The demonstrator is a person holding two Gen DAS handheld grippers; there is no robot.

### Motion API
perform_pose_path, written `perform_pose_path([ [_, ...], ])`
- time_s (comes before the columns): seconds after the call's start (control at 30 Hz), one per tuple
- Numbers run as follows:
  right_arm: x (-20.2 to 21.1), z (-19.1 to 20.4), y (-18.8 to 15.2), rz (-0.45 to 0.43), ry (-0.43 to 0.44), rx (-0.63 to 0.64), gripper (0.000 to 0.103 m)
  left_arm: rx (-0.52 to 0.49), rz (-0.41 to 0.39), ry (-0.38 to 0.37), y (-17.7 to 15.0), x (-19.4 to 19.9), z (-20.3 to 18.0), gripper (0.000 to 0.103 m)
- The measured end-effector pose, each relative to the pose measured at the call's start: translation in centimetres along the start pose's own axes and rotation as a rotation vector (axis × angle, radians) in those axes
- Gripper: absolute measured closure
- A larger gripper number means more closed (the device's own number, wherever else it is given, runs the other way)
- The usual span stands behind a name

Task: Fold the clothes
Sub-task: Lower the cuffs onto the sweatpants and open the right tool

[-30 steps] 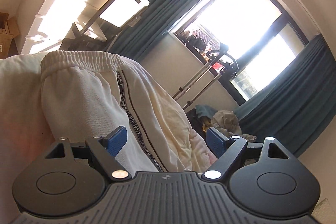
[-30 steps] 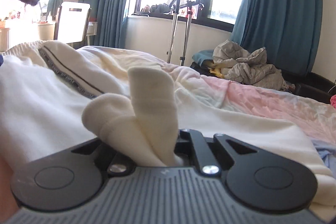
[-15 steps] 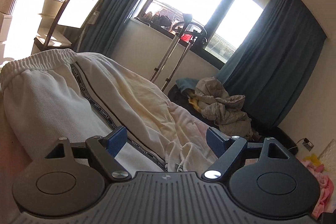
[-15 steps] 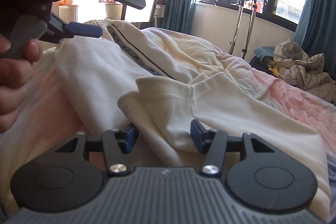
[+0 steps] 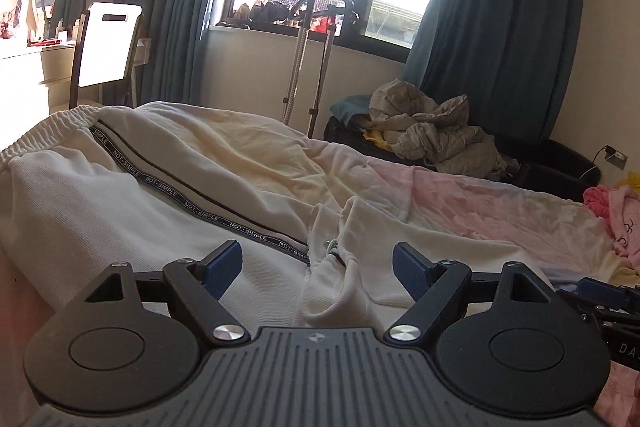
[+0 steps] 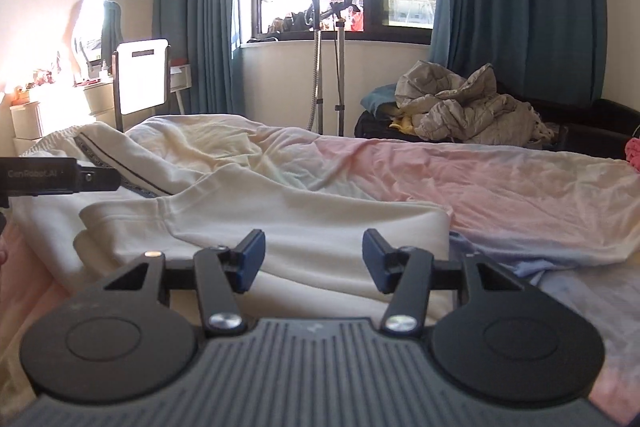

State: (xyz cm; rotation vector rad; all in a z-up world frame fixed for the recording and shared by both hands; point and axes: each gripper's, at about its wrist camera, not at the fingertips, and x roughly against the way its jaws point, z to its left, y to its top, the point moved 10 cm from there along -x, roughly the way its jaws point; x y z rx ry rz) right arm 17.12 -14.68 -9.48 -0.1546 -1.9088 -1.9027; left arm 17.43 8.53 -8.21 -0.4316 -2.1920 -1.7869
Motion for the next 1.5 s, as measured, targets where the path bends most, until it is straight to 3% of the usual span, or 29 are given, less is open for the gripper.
perform_pose_path([
  [0.1,-1.1,-2.6,-1.0,0.036,-0.015,-0.114,0.049,-0.065,-0.003,0.013,-0.4,0.0,-1.0,0.018],
  [0.27,-2.6,-3.7,-3.7,0.088,-0.031,-0.143,0.050,-0.143,-0.038,0.043,-0.7,0.0,-2.3,0.018],
  [0.43,-3.7,-4.3,-5.8,0.129,-0.037,-0.156,0.050,-0.135,-0.024,0.078,-1.0,-0.8,-1.6,0.018],
  [0.7,-3.3,-4.6,-5.8,0.125,-0.023,-0.170,0.049,-0.024,0.134,0.135,-3.1,-3.4,1.0,0.018],
  [1.13,-3.4,-4.9,-5.5,0.121,-0.013,-0.204,0.049,-0.026,0.150,0.144,-3.6,-4.0,1.1,0.018],
  [1.4,-2.9,-10.6,-5.3,0.119,-0.015,-0.515,0.048,-0.021,0.155,0.144,-3.7,-4.0,1.0,0.017],
  [1.43,-3.1,-11.5,-5.8,0.137,-0.002,-0.579,0.048,-0.020,0.155,0.144,-3.7,-4.0,1.0,0.017],
  [1.5,-4.0,-11.6,-7.2,0.218,0.107,-0.701,0.048,-0.019,0.153,0.145,-3.6,-4.0,1.1,0.017],
])
